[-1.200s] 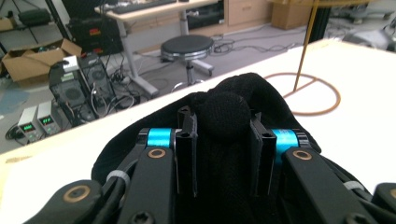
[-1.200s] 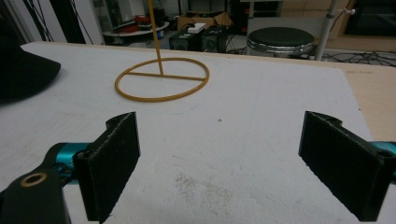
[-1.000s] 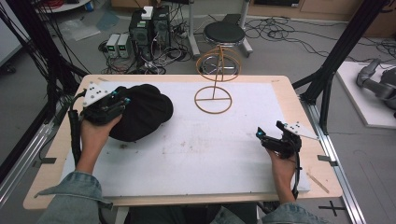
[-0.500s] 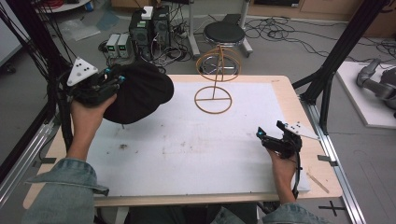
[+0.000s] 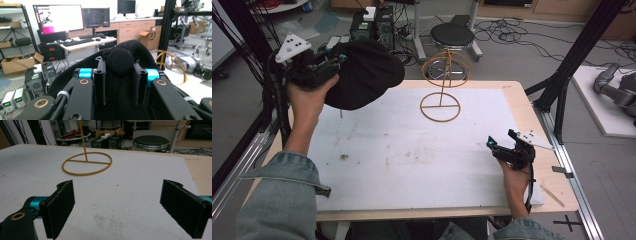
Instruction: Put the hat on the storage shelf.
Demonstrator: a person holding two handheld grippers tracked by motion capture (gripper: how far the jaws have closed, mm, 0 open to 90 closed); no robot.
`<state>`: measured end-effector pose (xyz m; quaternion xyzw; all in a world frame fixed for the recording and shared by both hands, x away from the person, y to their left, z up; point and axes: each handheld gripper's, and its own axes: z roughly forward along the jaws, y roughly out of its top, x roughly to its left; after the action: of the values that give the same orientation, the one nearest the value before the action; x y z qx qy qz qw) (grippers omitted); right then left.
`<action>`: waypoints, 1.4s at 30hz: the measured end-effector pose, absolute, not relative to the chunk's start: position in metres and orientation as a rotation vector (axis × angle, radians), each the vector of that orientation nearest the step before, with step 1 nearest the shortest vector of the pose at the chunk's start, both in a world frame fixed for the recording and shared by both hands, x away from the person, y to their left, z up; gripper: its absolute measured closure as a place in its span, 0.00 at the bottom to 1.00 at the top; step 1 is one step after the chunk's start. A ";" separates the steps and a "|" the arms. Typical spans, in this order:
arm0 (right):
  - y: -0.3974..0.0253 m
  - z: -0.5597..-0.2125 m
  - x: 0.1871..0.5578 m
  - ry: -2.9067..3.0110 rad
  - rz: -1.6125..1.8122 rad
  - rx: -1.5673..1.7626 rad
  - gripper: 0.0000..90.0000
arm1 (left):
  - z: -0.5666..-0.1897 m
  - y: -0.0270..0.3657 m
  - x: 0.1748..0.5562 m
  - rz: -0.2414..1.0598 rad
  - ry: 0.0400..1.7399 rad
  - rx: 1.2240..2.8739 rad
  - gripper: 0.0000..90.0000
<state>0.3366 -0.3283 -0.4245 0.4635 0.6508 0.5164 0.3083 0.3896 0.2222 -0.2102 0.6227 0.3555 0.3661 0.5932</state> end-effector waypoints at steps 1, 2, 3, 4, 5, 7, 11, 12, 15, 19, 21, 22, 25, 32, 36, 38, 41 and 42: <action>-0.328 -0.425 0.337 1.720 1.365 1.225 0.14 | -0.208 0.221 0.392 0.854 0.822 1.447 0.78; -0.328 -0.424 0.336 1.720 1.366 1.226 0.14 | -0.207 0.219 0.393 0.854 0.817 1.441 0.78; -0.328 -0.424 0.336 1.720 1.366 1.226 0.14 | -0.205 0.218 0.395 0.848 0.812 1.435 0.78; -0.328 -0.424 0.335 1.722 1.366 1.228 0.14 | -0.202 0.215 0.400 0.844 0.807 1.424 0.78; -0.328 -0.424 0.335 1.722 1.366 1.228 0.14 | -0.202 0.215 0.400 0.844 0.807 1.424 0.78; -0.328 -0.424 0.335 1.723 1.367 1.226 0.14 | -0.199 0.211 0.404 0.829 0.807 1.410 0.78; -0.329 -0.424 0.334 1.726 1.367 1.233 0.14 | -0.195 0.201 0.412 0.807 0.793 1.390 0.78; -0.330 -0.424 0.334 1.725 1.363 1.219 0.14 | -0.193 0.196 0.416 0.795 0.785 1.380 0.78; -0.330 -0.424 0.332 1.725 1.358 1.233 0.14 | -0.191 0.191 0.420 0.780 0.783 1.364 0.78; -0.331 -0.424 0.332 1.730 1.353 1.226 0.14 | -0.188 0.181 0.426 0.761 0.767 1.346 0.78; -0.331 -0.424 0.330 1.734 1.341 1.226 0.14 | -0.186 0.177 0.429 0.748 0.758 1.332 0.78; -0.332 -0.424 0.330 1.736 1.338 1.213 0.14 | -0.185 0.173 0.433 0.712 0.757 1.317 0.78; -0.333 -0.424 0.330 1.742 1.338 1.225 0.14 | -0.184 0.167 0.438 0.693 0.749 1.313 0.78; -0.333 -0.424 0.330 1.743 1.341 1.221 0.14 | -0.184 0.150 0.446 0.675 0.721 1.315 0.78; -0.334 -0.424 0.329 1.745 1.339 1.220 0.14 | -0.186 0.143 0.452 0.657 0.714 1.318 0.78; -0.334 -0.424 0.330 1.744 1.339 1.215 0.14 | -0.187 0.140 0.453 0.654 0.714 1.321 0.78; -0.333 -0.424 0.329 1.752 1.334 1.219 0.14 | -0.194 0.129 0.461 0.646 0.719 1.343 0.78; -0.333 -0.425 0.330 1.752 1.334 1.219 0.14 | -0.194 0.129 0.461 0.646 0.719 1.343 0.78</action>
<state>0.3297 -0.3332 -0.4245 0.4610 0.6624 0.5044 0.3072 0.4608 0.1292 -0.1940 0.5976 0.3198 0.2873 0.6768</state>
